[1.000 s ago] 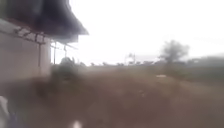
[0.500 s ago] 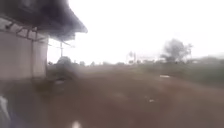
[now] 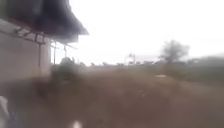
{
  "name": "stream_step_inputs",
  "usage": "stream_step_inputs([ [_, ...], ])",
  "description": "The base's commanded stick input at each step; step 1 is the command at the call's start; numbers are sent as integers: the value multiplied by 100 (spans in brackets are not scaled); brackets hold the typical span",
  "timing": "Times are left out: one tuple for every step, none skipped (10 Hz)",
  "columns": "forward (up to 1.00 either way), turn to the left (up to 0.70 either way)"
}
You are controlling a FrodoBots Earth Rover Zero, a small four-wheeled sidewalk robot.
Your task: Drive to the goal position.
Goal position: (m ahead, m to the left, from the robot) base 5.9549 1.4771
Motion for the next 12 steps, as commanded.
stream_step_inputs([
  [70,0],
  [70,0],
  [70,0],
  [70,0],
  [70,0],
  [70,0],
  [70,0],
  [70,0],
  [70,0],
  [70,0],
  [70,0],
  [70,29],
])
